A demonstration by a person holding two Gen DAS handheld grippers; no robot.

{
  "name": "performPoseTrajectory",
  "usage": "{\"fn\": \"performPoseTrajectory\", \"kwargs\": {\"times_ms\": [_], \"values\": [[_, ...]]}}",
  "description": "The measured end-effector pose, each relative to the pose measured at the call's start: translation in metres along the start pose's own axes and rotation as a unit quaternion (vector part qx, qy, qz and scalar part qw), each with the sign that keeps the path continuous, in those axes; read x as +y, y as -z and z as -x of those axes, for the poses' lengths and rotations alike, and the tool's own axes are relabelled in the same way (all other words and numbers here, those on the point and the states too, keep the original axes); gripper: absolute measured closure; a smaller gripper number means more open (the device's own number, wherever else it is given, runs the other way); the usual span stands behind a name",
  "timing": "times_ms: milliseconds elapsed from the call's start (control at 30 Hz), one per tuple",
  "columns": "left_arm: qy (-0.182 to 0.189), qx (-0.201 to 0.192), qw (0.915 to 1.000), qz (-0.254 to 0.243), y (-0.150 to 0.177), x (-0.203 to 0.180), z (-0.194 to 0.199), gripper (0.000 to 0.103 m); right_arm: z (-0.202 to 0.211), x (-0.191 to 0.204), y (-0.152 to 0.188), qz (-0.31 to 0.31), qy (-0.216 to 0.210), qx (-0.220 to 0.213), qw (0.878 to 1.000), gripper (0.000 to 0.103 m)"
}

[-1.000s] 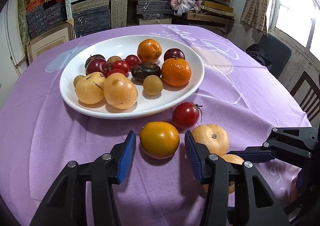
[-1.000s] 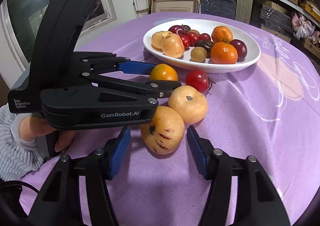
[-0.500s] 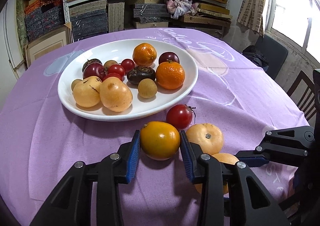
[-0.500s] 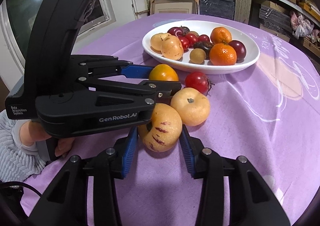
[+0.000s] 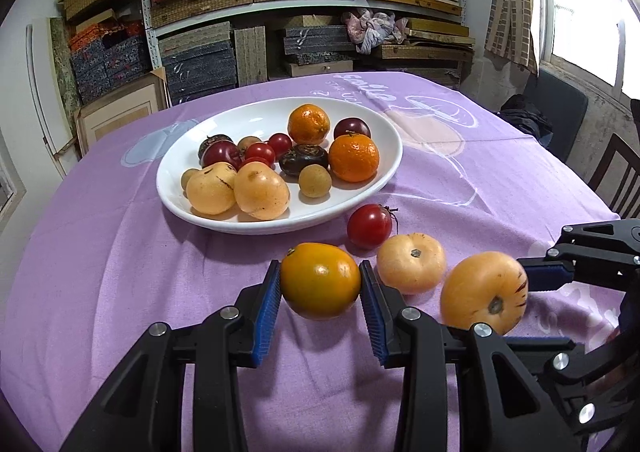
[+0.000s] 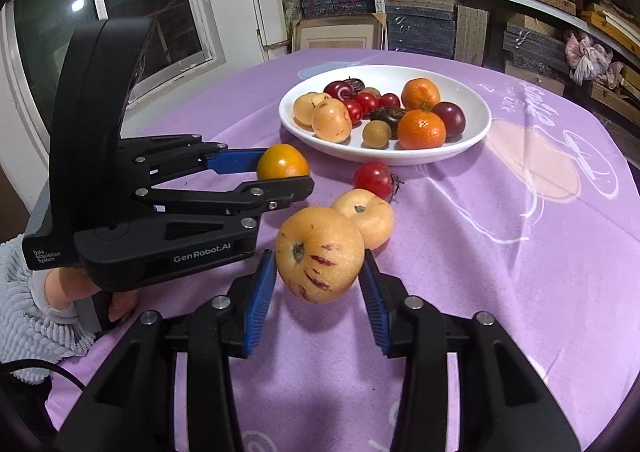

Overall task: Organize fruits
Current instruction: 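Carry the tomato and speckled fruit onto the plate and open both grippers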

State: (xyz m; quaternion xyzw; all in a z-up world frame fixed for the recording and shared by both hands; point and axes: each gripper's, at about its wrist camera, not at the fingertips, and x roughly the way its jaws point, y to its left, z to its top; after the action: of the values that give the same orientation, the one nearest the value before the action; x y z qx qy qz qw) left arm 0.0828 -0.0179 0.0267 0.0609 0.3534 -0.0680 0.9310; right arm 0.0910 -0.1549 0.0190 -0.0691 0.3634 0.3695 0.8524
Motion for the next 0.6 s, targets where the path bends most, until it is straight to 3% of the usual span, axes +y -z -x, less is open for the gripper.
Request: {"fn": "performPoseTrajectory", "kwargs": {"times_ms": [333, 600], "values": [[-0.040, -0.041, 0.9982, 0.019, -0.007, 0.017, 0.037, 0.064, 0.048, -0.017, 0.005, -0.046, 0.016, -0.065, 0.997, 0.061], [-0.069, -0.072, 0.9949, 0.011, -0.032, 0.027, 0.069, 0.064, 0.097, -0.029, -0.025, -0.054, 0.036, -0.126, 0.990, 0.061]]}}
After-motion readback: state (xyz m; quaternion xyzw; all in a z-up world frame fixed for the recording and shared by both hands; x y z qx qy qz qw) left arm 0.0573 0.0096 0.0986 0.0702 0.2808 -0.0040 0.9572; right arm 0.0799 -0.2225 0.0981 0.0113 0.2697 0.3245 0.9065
